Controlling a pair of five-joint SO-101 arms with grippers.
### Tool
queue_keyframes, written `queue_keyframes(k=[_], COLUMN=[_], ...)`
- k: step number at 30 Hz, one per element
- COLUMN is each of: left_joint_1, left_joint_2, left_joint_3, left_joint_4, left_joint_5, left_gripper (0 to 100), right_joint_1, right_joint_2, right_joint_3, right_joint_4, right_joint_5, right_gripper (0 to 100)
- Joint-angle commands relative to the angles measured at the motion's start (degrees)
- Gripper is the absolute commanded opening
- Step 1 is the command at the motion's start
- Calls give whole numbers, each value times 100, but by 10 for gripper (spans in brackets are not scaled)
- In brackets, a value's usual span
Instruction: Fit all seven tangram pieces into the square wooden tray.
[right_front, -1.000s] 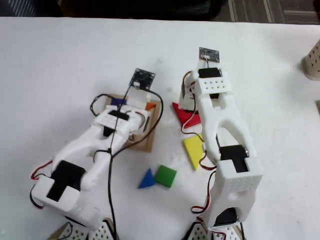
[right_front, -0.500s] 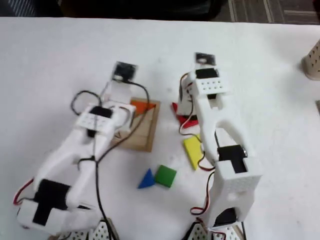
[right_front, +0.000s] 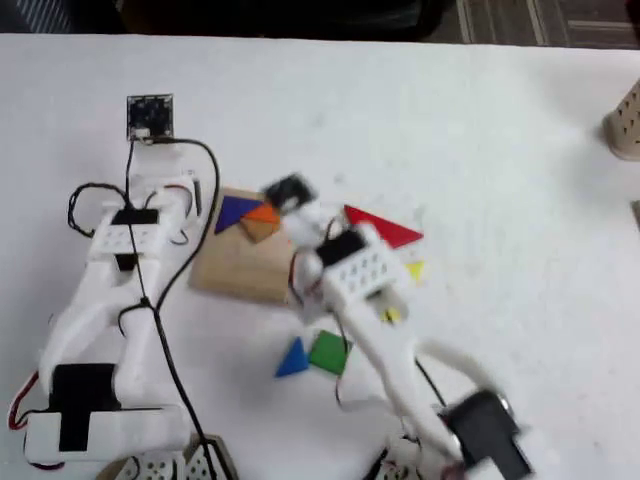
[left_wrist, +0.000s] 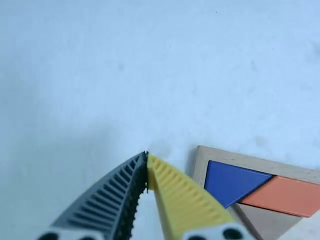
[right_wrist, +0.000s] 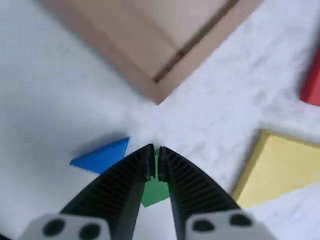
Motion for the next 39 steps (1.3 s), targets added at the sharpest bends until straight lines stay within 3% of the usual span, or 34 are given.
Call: queue_keyframes(k=[1, 5, 10, 13, 21, 26, 32, 39], left_joint_1=[-66, -66, -321, -541, -646, -1112, -1727, -1754], left_joint_2=[-31, -31, 13, 13, 22, 13, 22, 22], left_joint_3=[-105, -105, -220, -211, -202, -264, -360, -343], left_joint_4=[-141, -167, -246, -466, -501, -501, -501, -501], left_joint_5=[70, 70, 70, 70, 70, 79, 1310, 1327], left_gripper=[24, 24, 24, 24, 24, 24, 24, 24], right_joint_1=[-690, -1024, -1147, -1516, -1824, -1824, -1815, -1833], right_joint_2=[-1024, -1789, -2343, -2396, -2396, -2387, -2369, -1200], right_joint_3=[756, 1486, 2031, 2365, 3051, 3068, 3112, 2567], right_joint_4=[-154, -347, -330, -462, -1622, -1842, -1921, -1851], right_joint_5=[941, 1582, 2189, 2585, 2699, 2664, 2655, 2664], right_gripper=[18, 39, 246, 313, 316, 316, 316, 316])
